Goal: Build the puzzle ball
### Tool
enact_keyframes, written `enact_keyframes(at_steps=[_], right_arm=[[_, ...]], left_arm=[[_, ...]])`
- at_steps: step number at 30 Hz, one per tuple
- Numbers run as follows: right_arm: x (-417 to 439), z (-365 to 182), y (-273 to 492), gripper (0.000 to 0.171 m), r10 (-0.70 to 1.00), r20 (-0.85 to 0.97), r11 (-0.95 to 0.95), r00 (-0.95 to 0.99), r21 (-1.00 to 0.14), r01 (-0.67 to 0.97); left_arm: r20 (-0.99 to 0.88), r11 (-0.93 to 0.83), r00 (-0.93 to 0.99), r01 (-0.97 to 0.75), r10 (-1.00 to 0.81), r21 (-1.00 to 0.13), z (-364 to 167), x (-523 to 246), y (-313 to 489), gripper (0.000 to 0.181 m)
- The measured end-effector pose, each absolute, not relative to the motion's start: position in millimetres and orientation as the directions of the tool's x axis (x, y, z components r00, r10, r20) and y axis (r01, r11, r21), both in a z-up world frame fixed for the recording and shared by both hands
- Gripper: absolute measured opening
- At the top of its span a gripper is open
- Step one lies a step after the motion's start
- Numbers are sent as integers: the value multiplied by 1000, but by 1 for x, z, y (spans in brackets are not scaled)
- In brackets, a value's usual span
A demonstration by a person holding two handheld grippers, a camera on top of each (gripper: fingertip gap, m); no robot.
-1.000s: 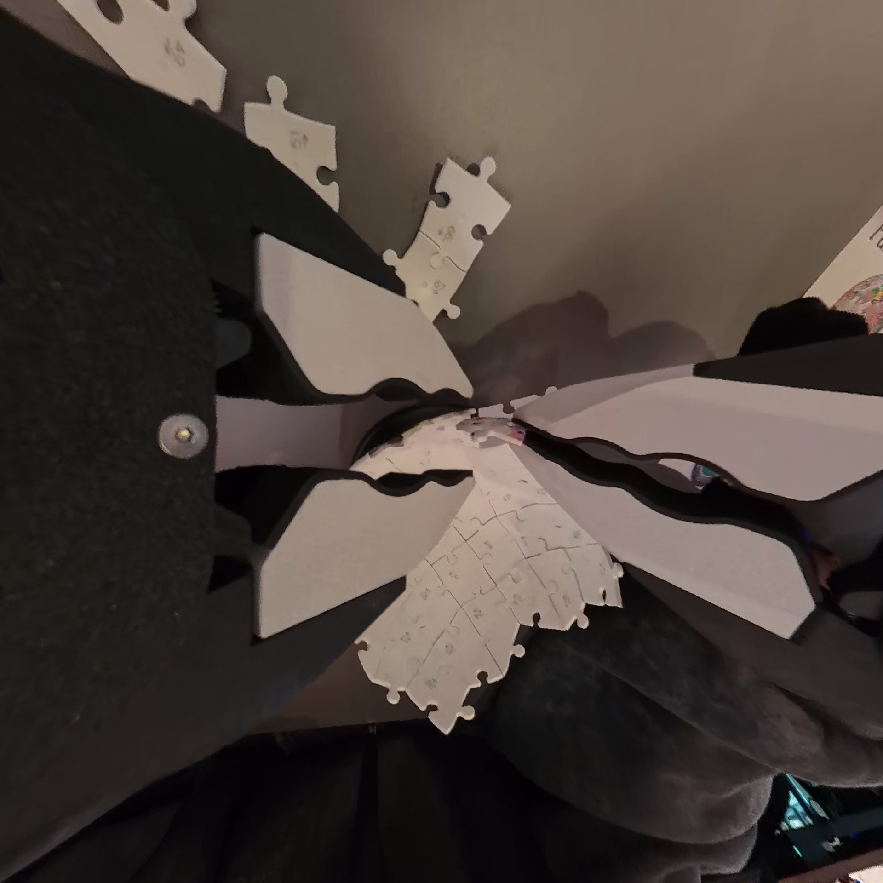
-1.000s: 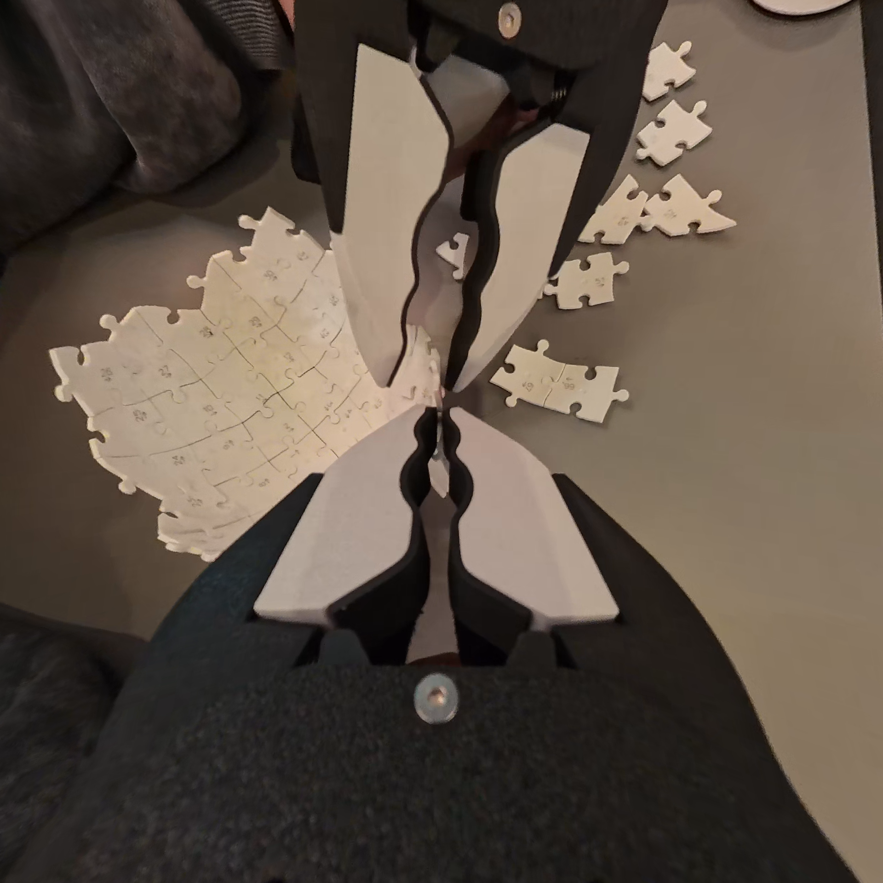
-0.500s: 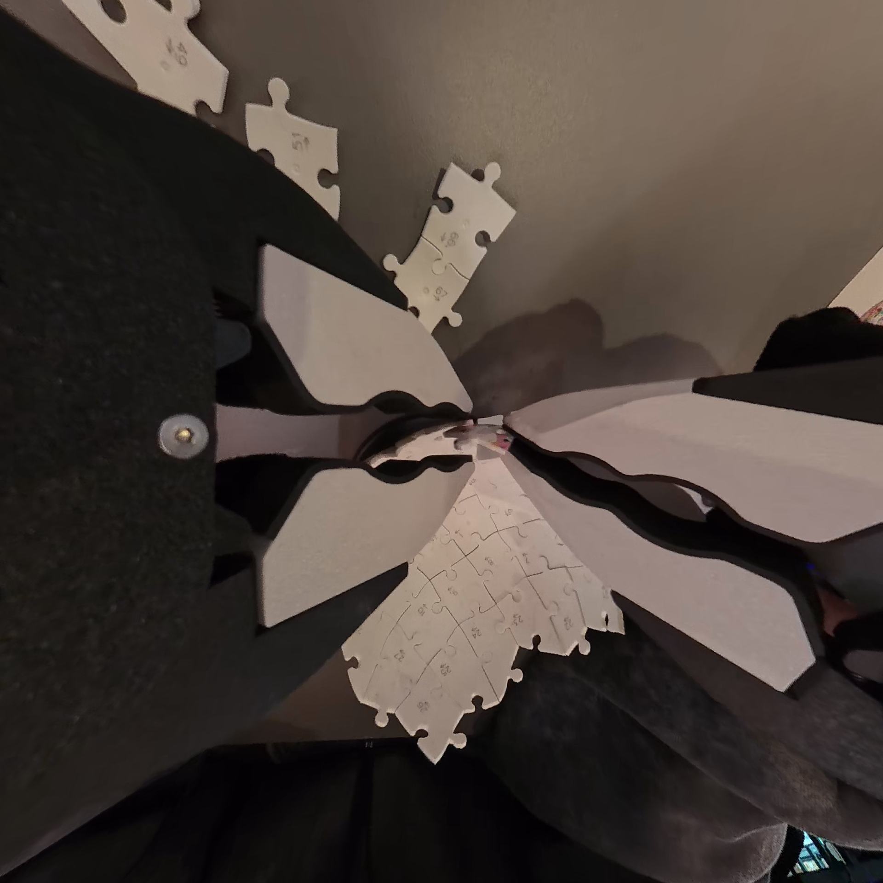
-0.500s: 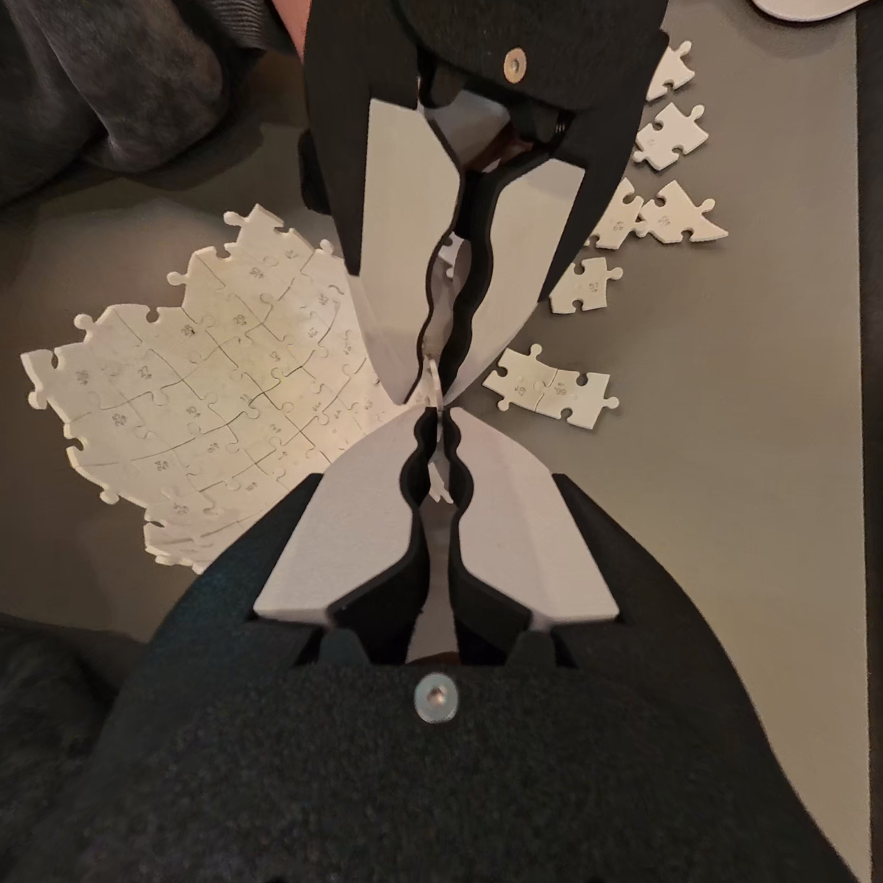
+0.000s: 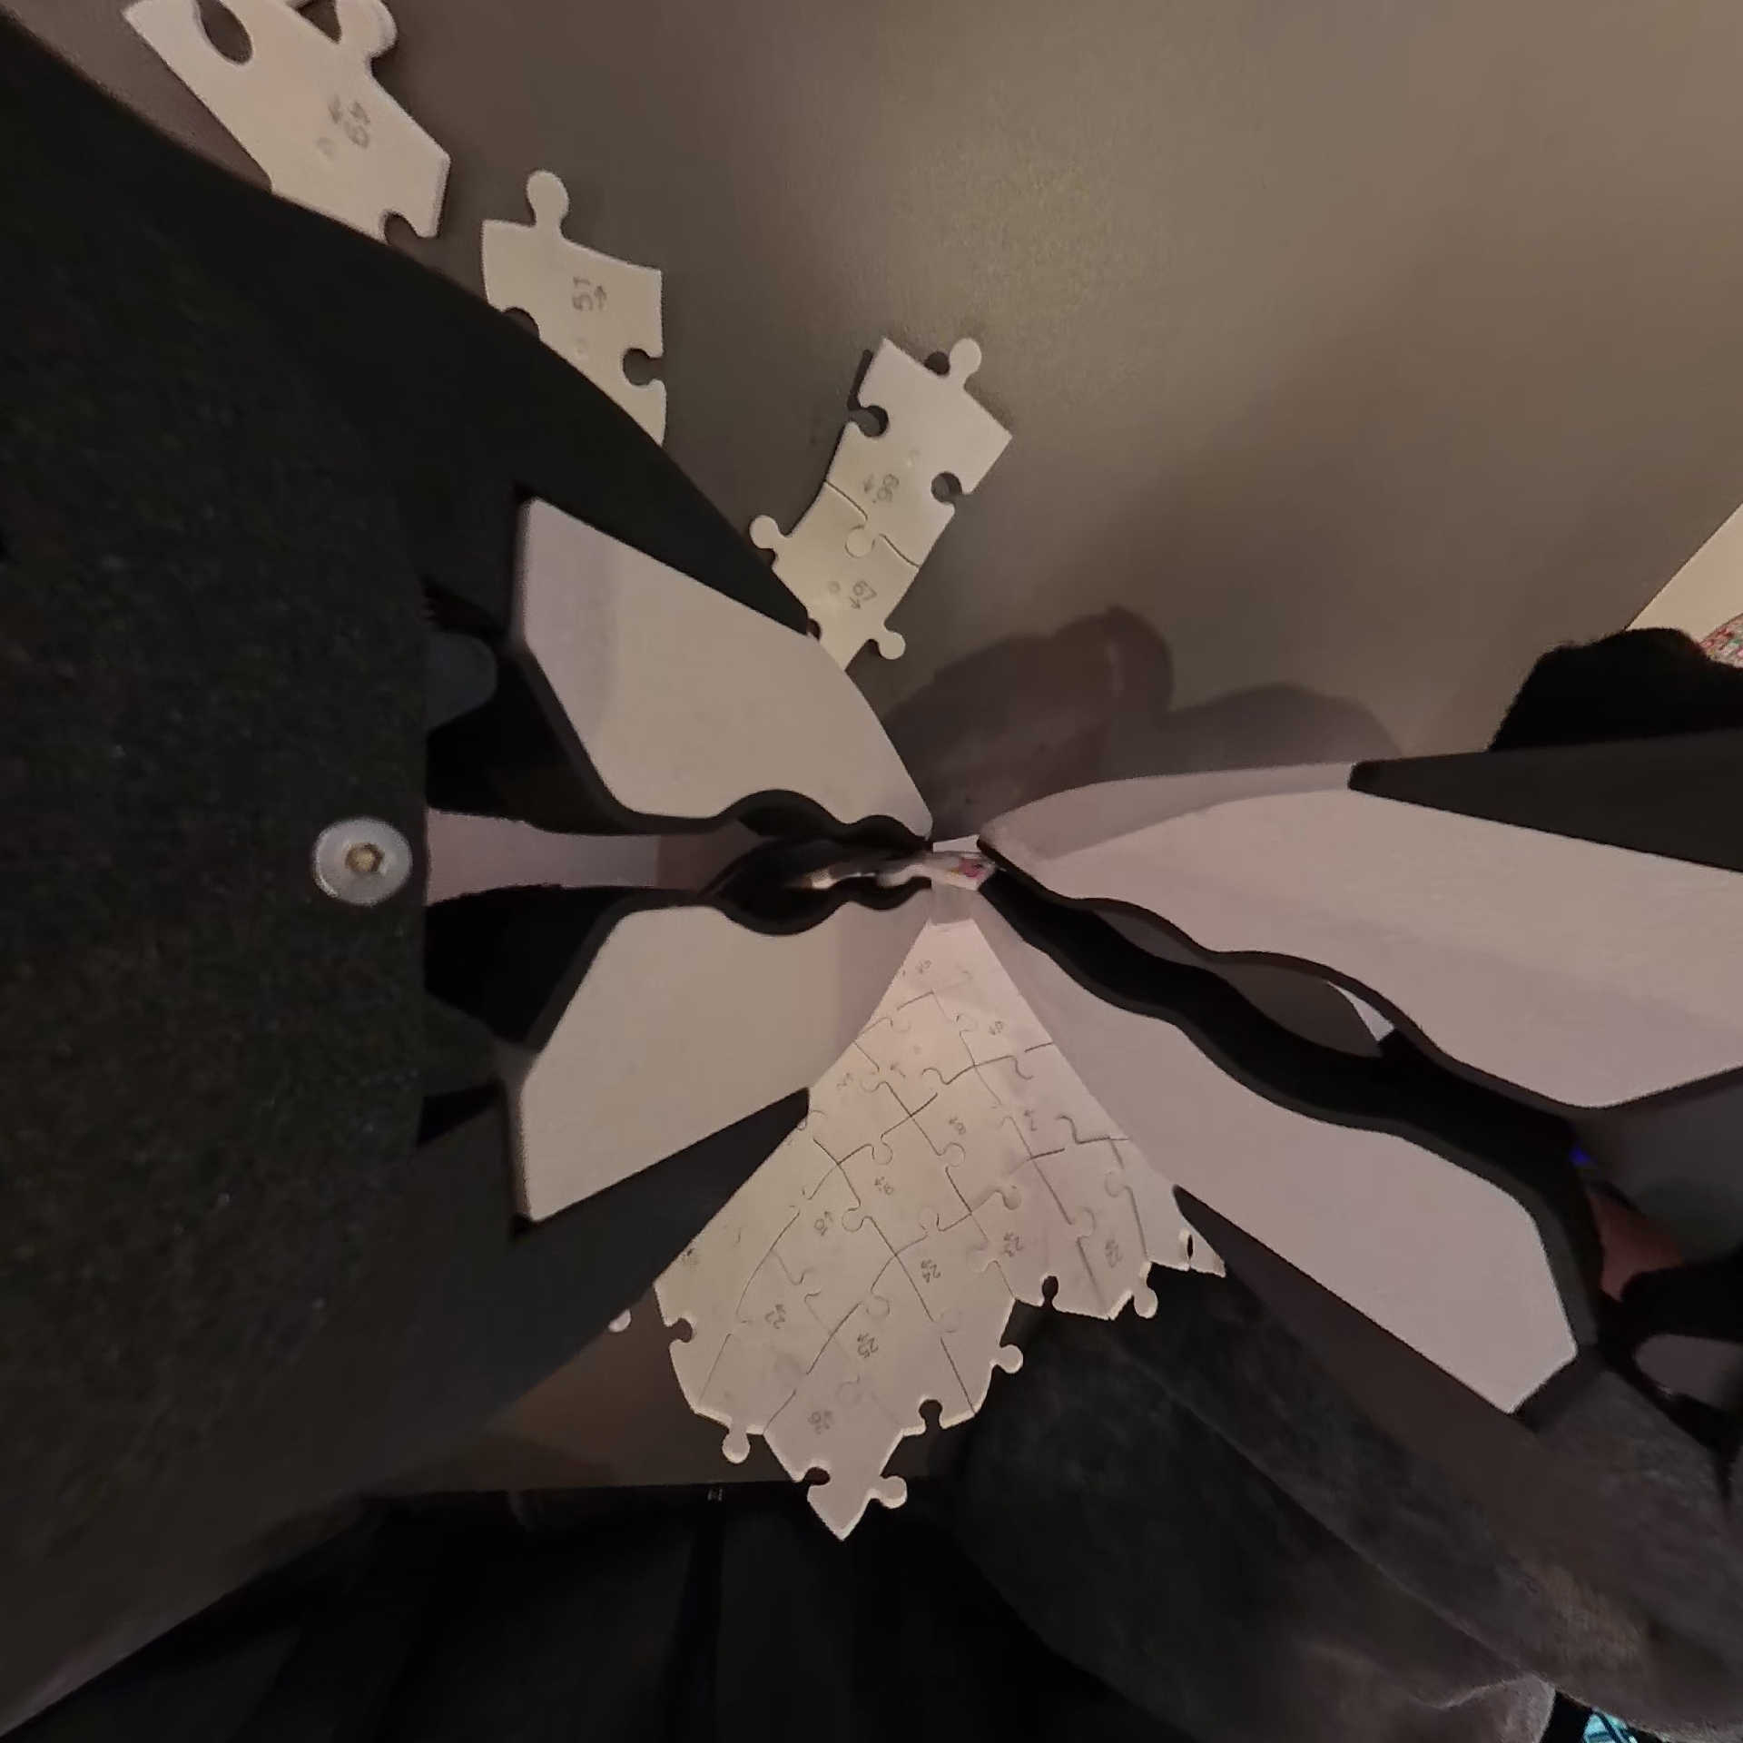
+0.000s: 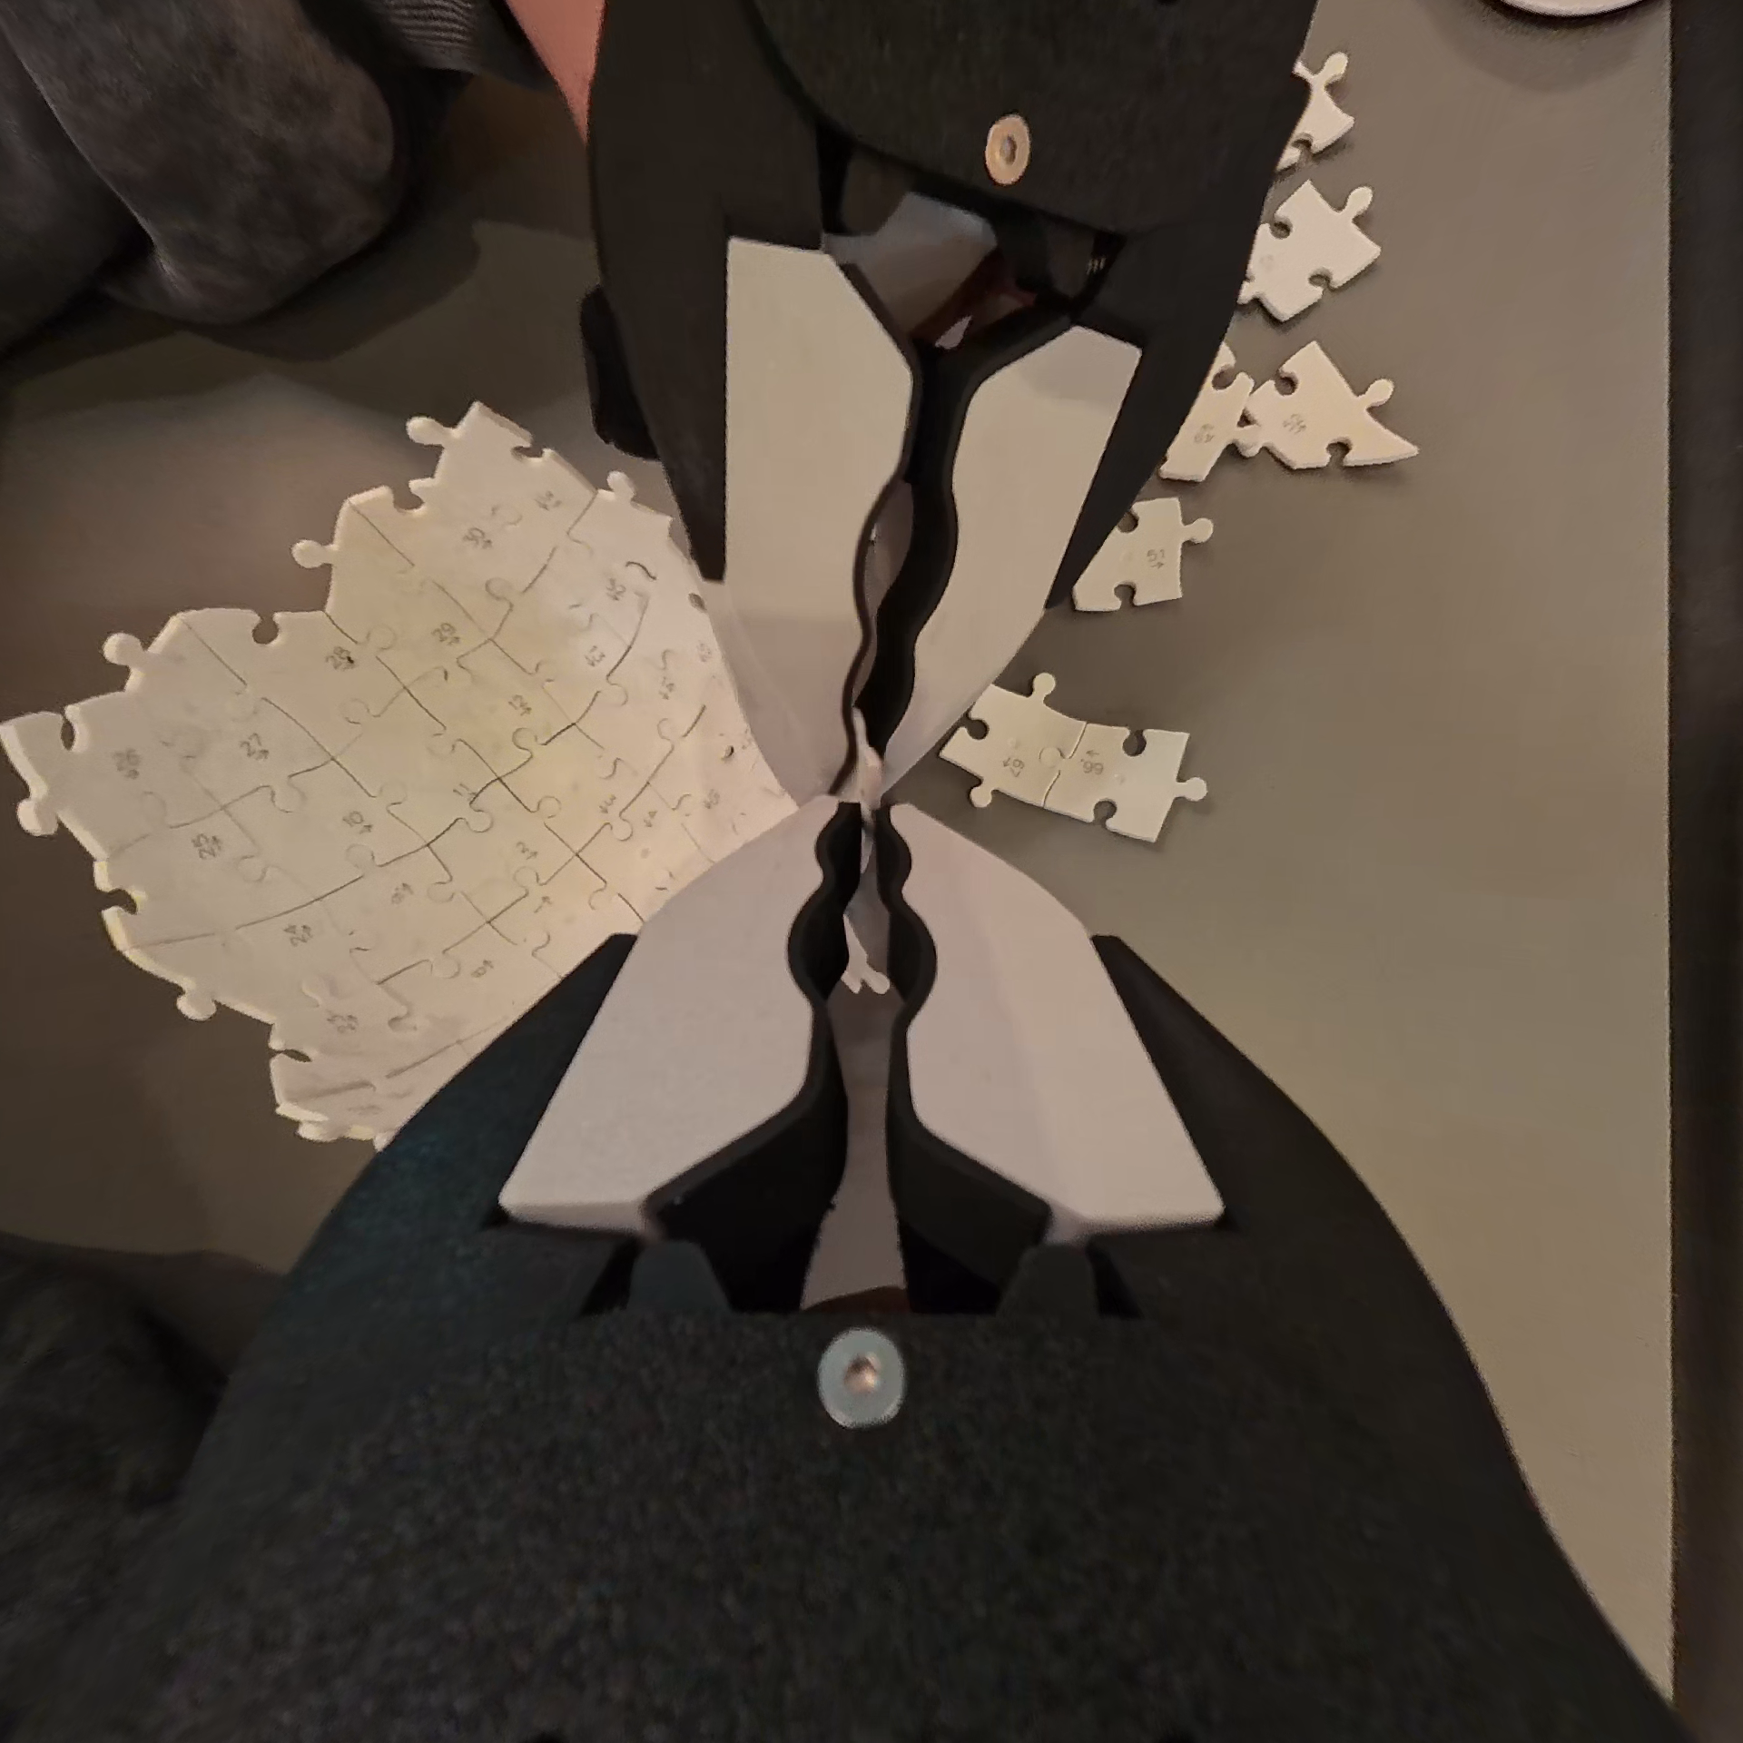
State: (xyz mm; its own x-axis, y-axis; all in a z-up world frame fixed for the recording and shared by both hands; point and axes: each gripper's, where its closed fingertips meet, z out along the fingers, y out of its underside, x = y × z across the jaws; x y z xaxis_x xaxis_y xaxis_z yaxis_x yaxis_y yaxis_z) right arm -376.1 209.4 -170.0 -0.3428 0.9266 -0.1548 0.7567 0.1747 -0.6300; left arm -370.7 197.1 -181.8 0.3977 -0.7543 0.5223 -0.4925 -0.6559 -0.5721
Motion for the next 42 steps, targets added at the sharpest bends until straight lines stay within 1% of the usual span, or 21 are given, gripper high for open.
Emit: enact_keyframes(at_steps=[11, 12, 15, 16, 18, 22, 33, 38, 42], right_arm=[[-376, -170, 208, 3, 927, -150, 181, -345, -627, 758], [-376, -170, 208, 3, 926, -145, 186, -349, -628, 755], [-376, -169, 207, 2, 926, -126, 203, -357, -631, 749], [-376, -169, 207, 2, 925, -125, 204, -359, -633, 747], [-377, -170, 206, 3, 925, -126, 204, -360, -634, 746], [-377, -172, 207, 3, 926, -125, 204, -357, -630, 749], [-375, -171, 204, 3, 918, -116, 224, -380, -640, 735], [-377, -171, 203, 2, 916, -102, 236, -388, -643, 728], [-377, -171, 203, 3, 916, -88, 247, -391, -644, 723]], left_arm=[[498, -635, 396, -510, -772, -580, -182, -371, 197, 2], [496, -632, 393, -510, -774, -583, -181, -371, 196, 3], [520, -642, 378, -495, -766, -586, -177, -369, 195, 14], [519, -644, 383, -496, -764, -582, -177, -370, 195, 14], [508, -642, 394, -504, -766, -578, -179, -371, 196, 6], [490, -634, 403, -520, -773, -572, -182, -372, 196, 2], [411, -567, 390, -568, -824, -597, -182, -371, 195, 2], [412, -570, 394, -560, -822, -601, -173, -372, 194, 10], [397, -571, 411, -581, -821, -579, -174, -377, 192, 9]])
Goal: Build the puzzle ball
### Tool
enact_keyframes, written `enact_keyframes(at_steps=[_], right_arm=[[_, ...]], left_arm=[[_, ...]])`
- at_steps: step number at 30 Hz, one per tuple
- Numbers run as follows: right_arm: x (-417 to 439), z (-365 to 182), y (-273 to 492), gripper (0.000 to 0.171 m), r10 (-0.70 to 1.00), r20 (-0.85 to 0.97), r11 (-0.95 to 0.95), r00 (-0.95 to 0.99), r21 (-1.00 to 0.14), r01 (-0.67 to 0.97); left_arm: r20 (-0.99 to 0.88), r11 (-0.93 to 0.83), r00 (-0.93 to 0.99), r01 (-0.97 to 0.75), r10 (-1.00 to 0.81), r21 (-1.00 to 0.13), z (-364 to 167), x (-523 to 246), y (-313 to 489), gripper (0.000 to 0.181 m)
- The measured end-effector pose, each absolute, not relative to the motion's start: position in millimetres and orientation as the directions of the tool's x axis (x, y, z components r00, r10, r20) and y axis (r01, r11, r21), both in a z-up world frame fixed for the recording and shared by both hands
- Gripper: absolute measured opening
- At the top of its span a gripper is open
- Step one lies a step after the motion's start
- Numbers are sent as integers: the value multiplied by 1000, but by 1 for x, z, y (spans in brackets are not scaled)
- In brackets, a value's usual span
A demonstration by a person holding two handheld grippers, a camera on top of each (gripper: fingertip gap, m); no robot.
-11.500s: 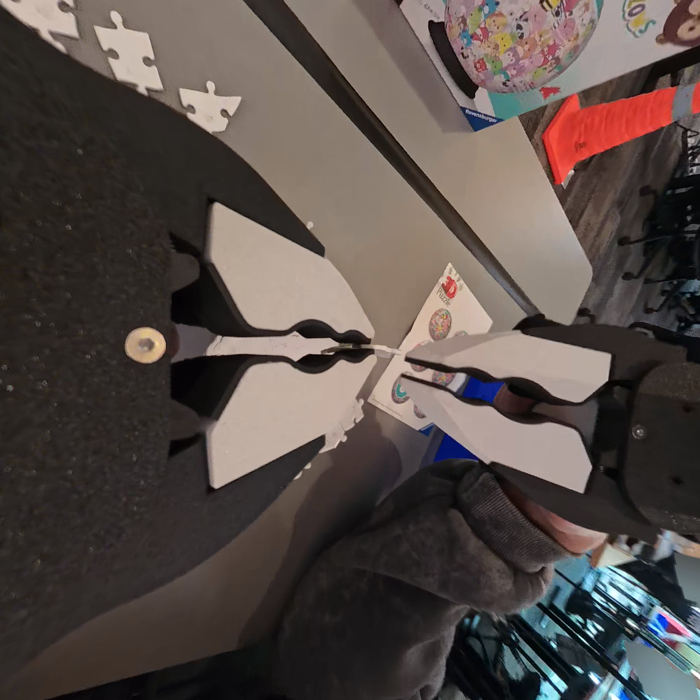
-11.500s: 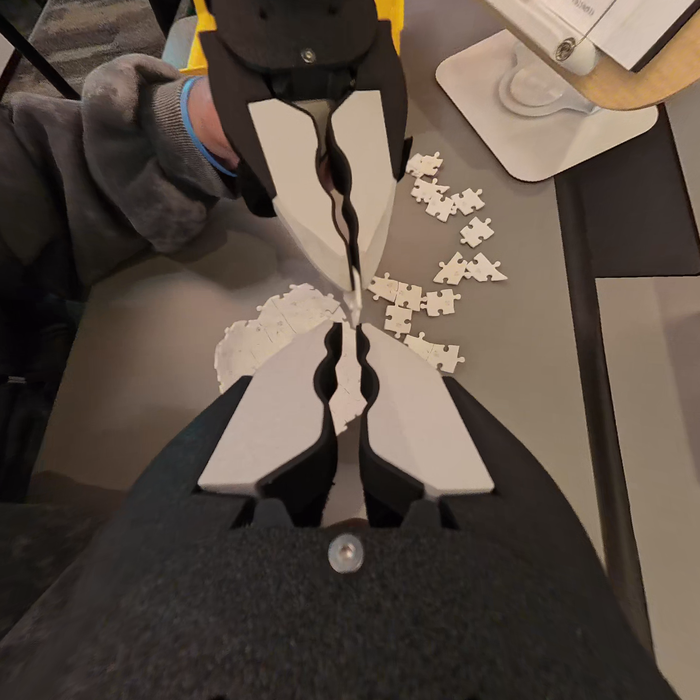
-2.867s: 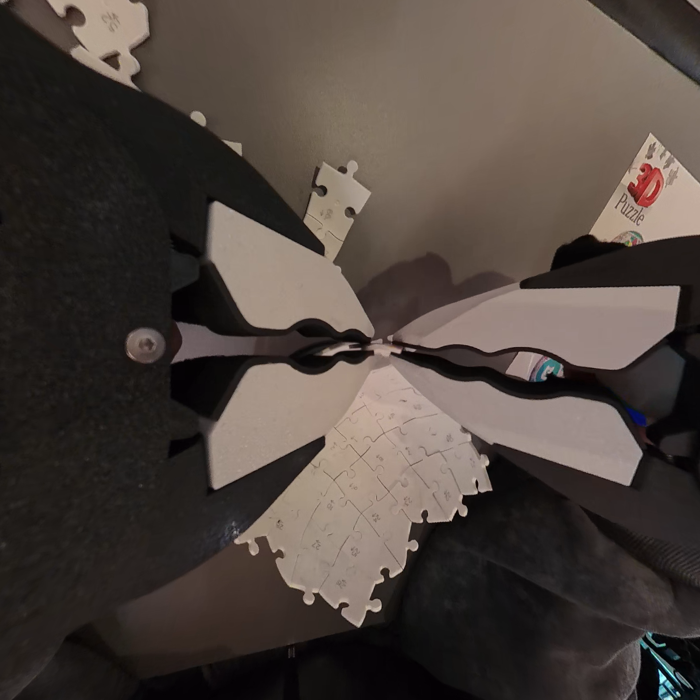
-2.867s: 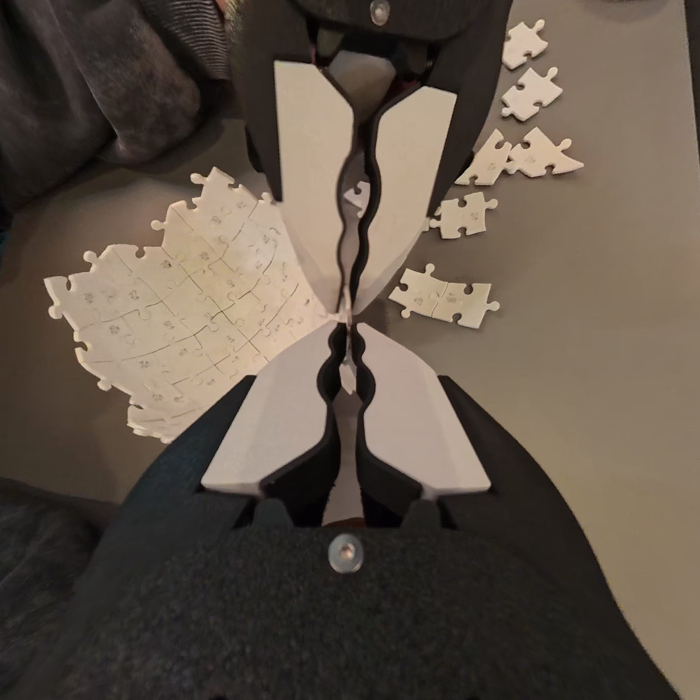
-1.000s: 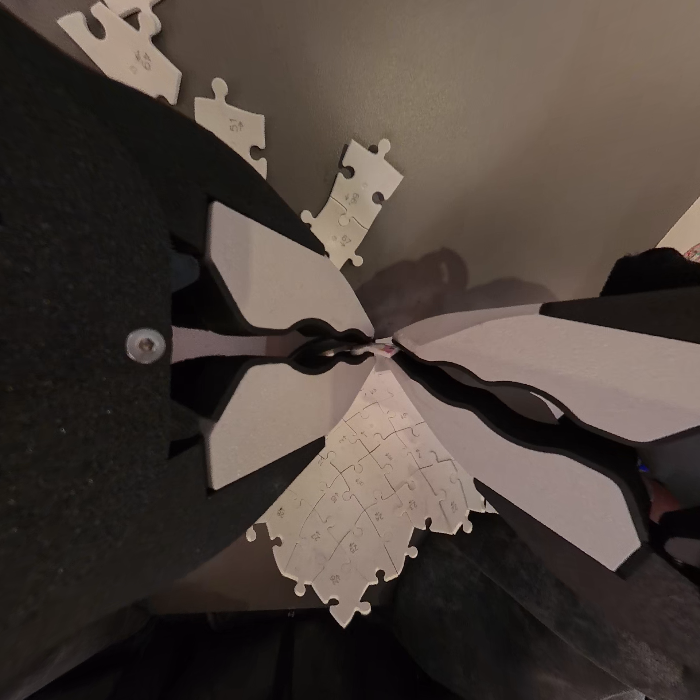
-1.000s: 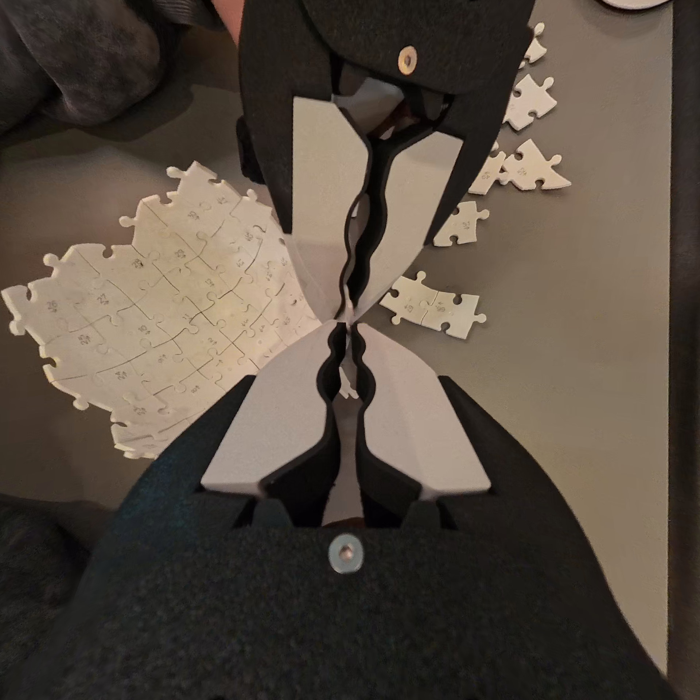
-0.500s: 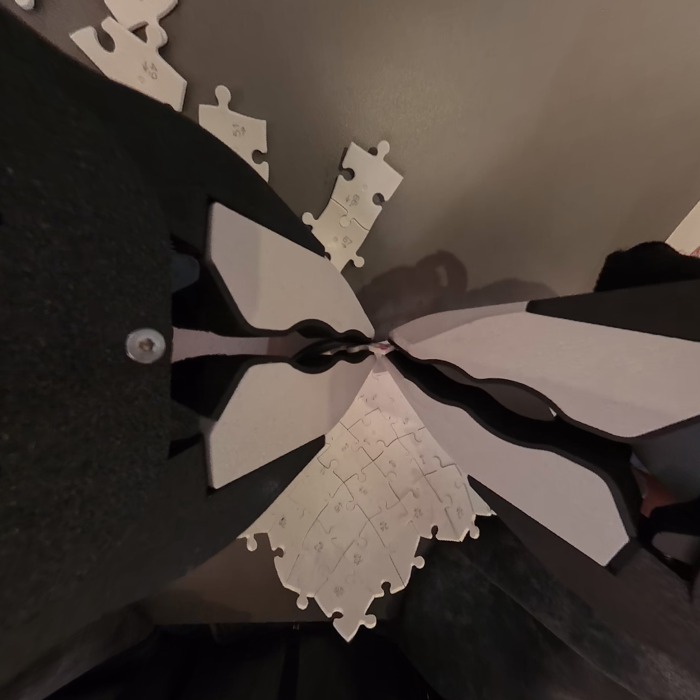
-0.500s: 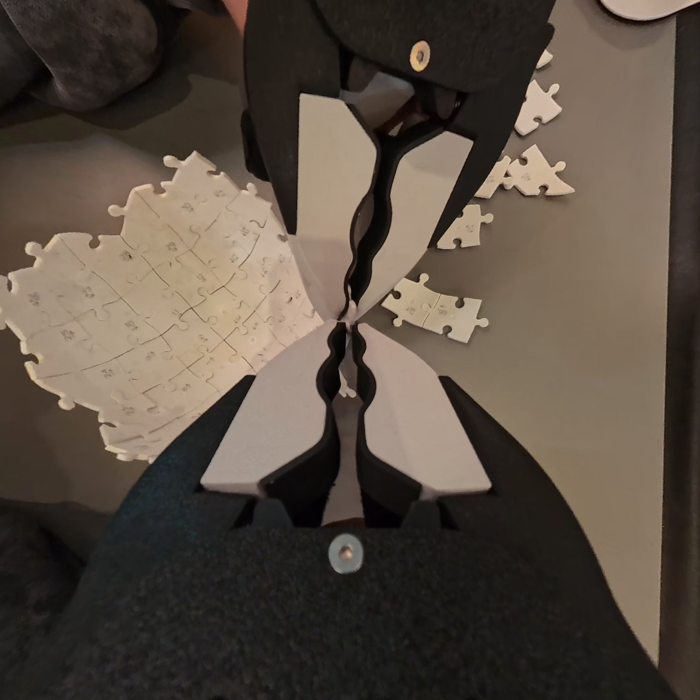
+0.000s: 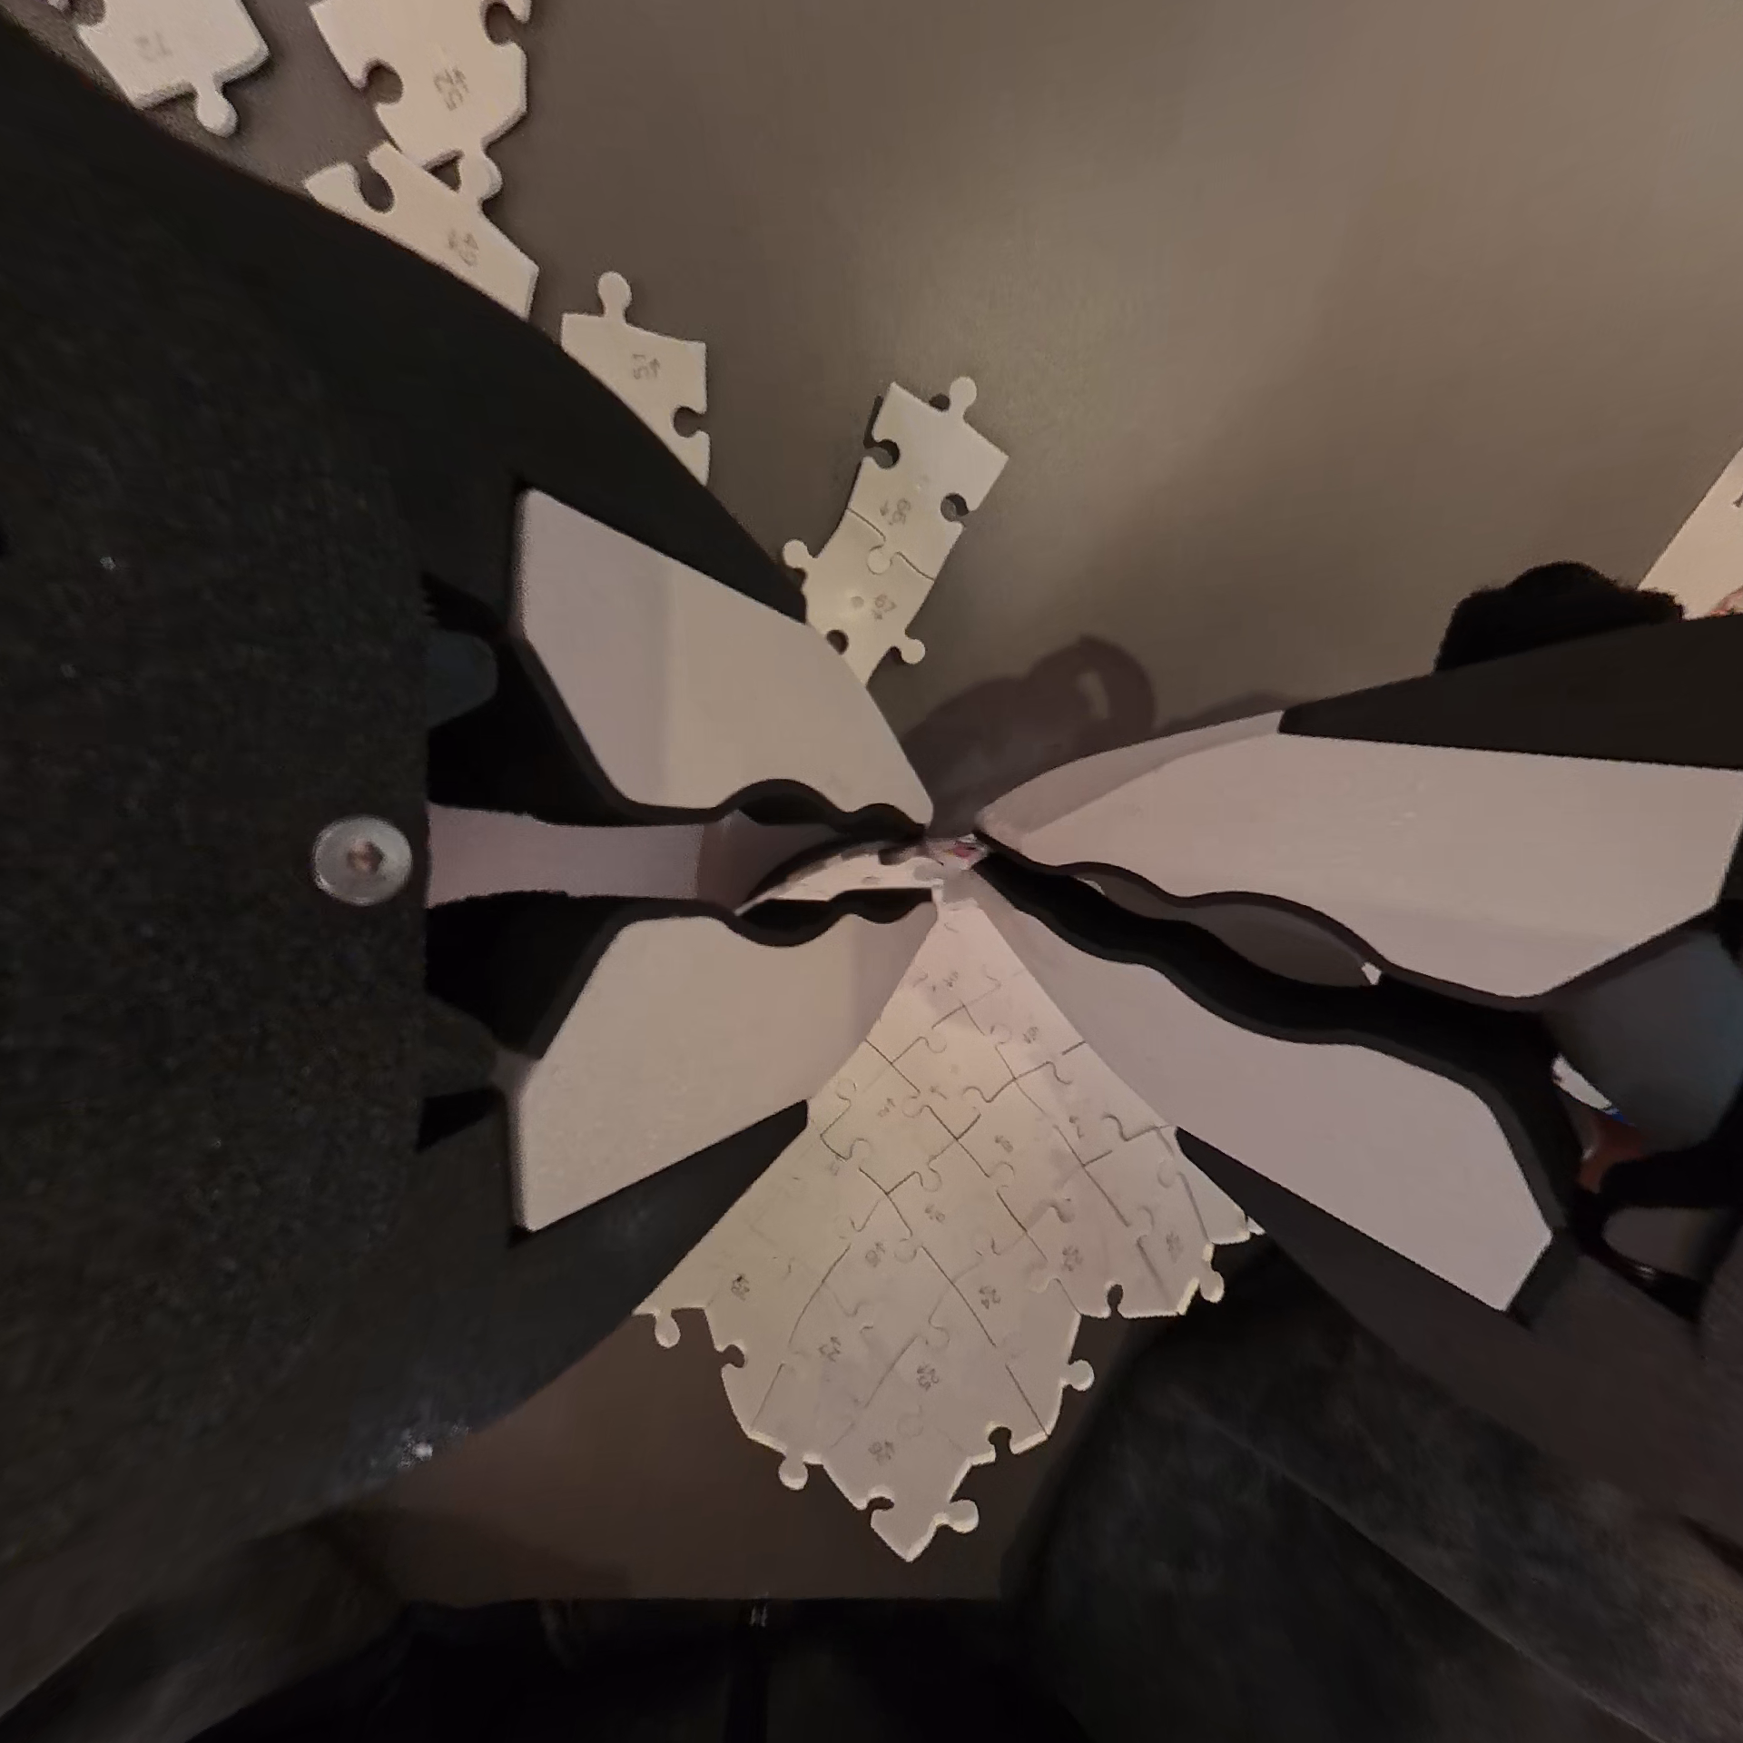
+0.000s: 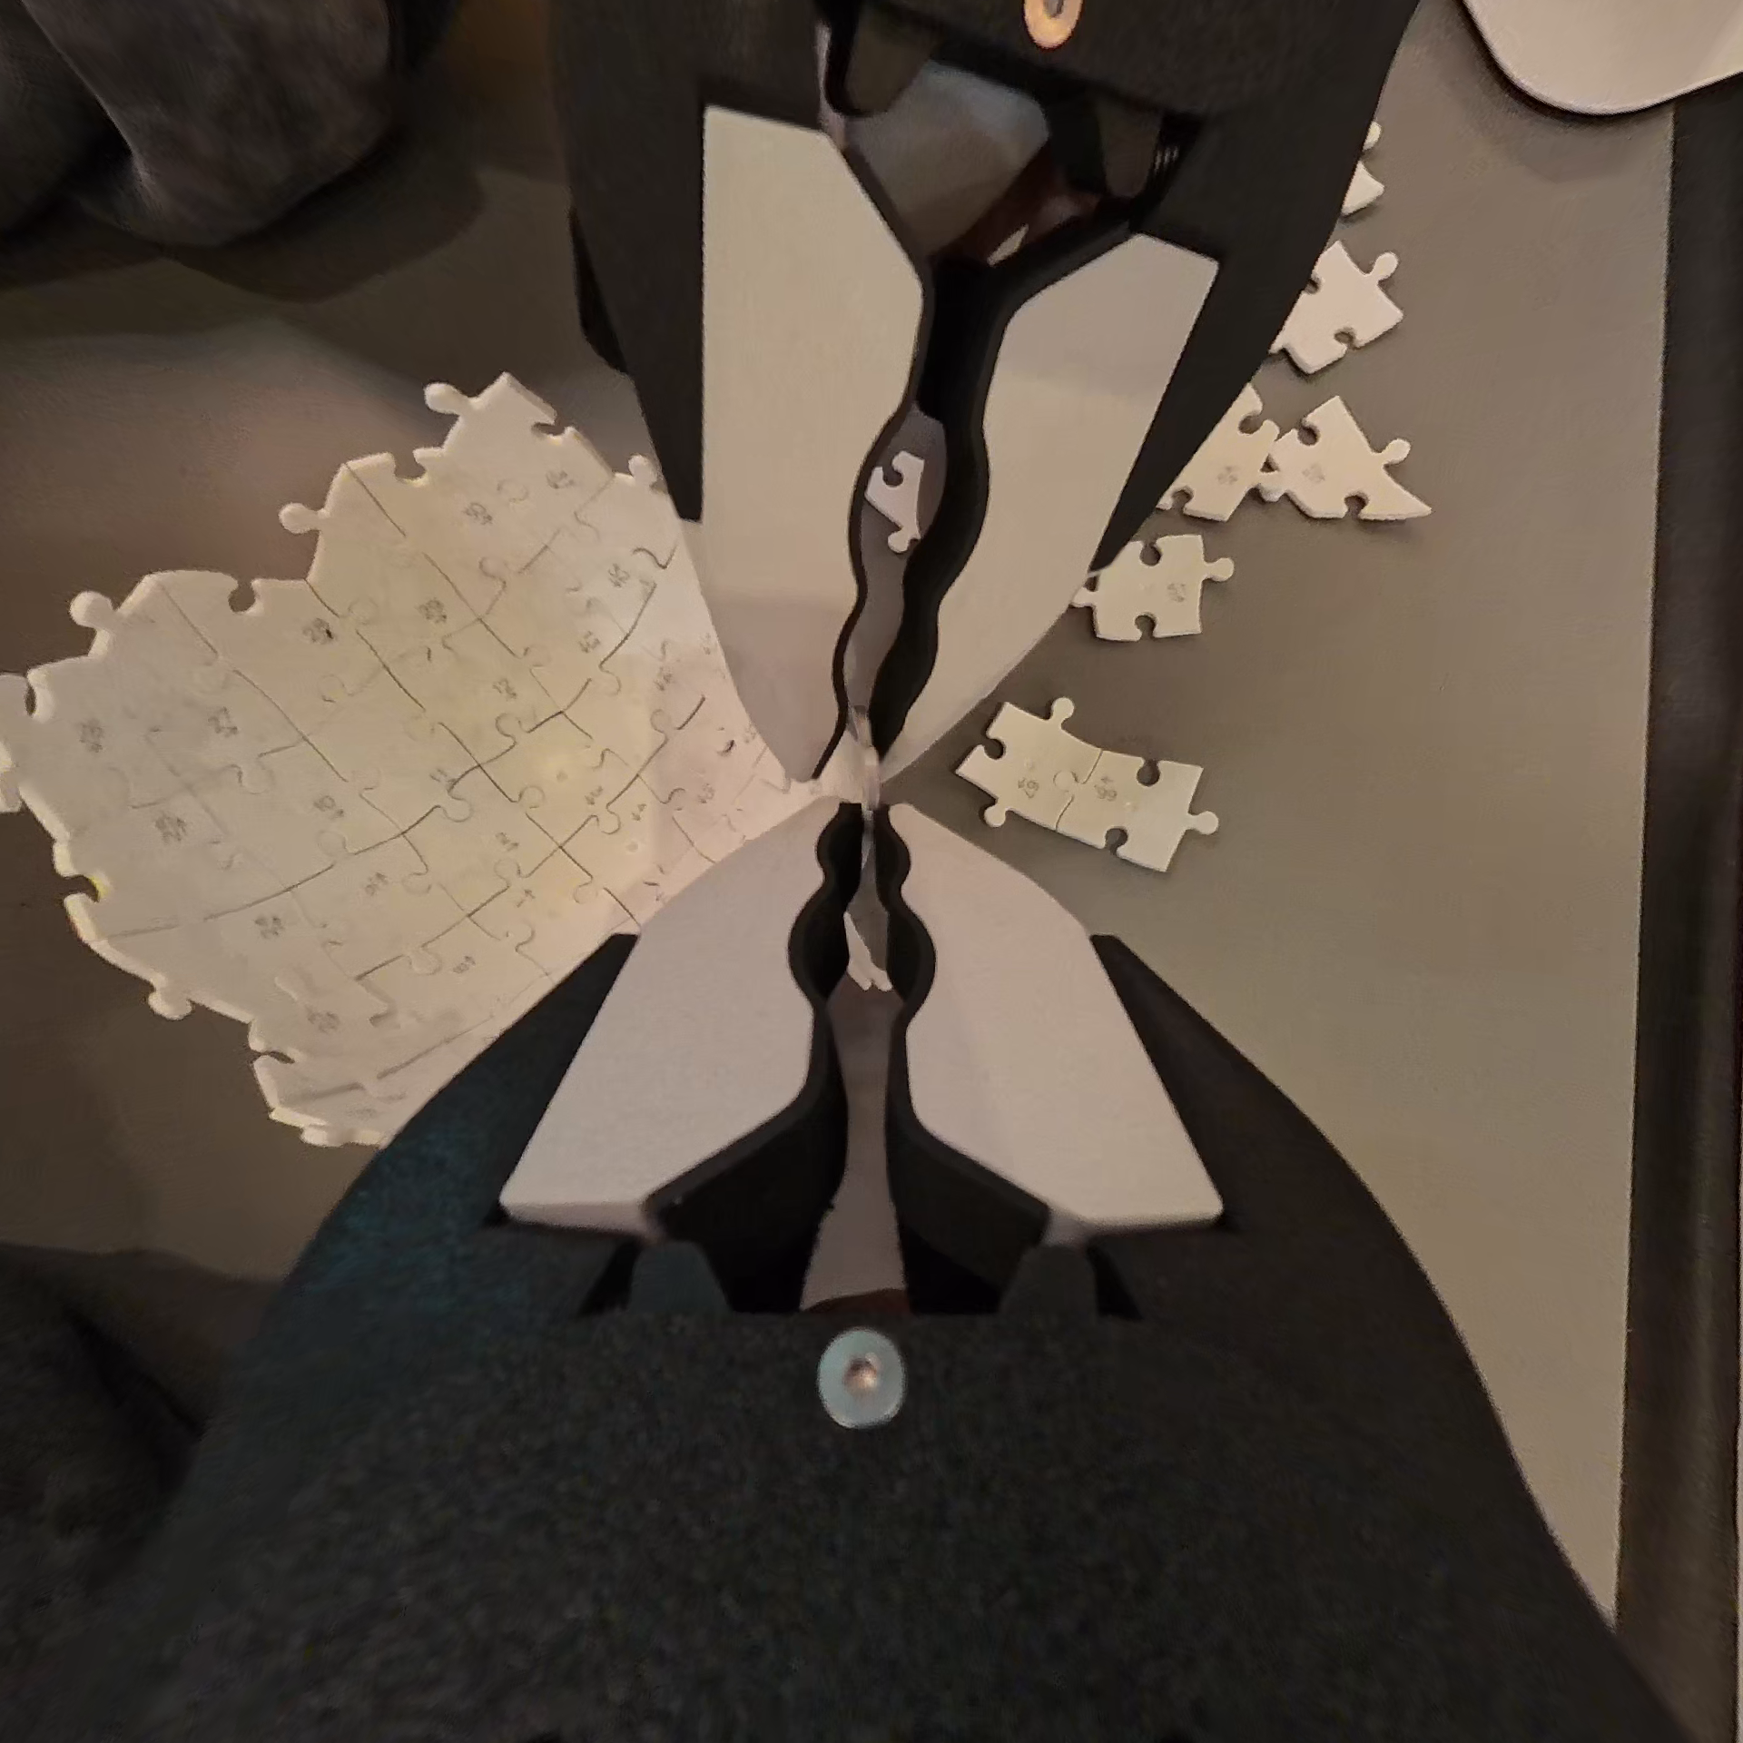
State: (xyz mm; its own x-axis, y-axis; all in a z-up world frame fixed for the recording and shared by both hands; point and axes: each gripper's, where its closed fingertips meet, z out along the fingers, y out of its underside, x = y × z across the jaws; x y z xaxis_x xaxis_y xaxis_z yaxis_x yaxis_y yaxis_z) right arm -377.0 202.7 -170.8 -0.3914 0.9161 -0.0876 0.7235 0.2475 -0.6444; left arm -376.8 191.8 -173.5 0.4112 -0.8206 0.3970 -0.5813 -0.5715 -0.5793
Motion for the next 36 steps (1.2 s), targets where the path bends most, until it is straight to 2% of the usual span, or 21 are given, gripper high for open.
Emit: enact_keyframes(at_steps=[7, 23, 30, 36], right_arm=[[-379, -172, 204, 4, 915, -60, 269, -398, -644, 716], [-373, -165, 202, 8, 908, -78, 263, -412, -659, 704], [-369, -156, 205, 12, 912, -76, 249, -404, -679, 691], [-368, -138, 212, 13, 925, -34, 243, -377, -710, 661]], left_arm=[[383, -578, 433, -598, -816, -555, -179, -381, 193, 2], [320, -529, 423, -628, -847, -571, -178, -380, 193, 2], [340, -547, 430, -605, -836, -579, -173, -381, 194, 18], [363, -552, 420, -553, -832, -624, -158, -384, 197, 20]])
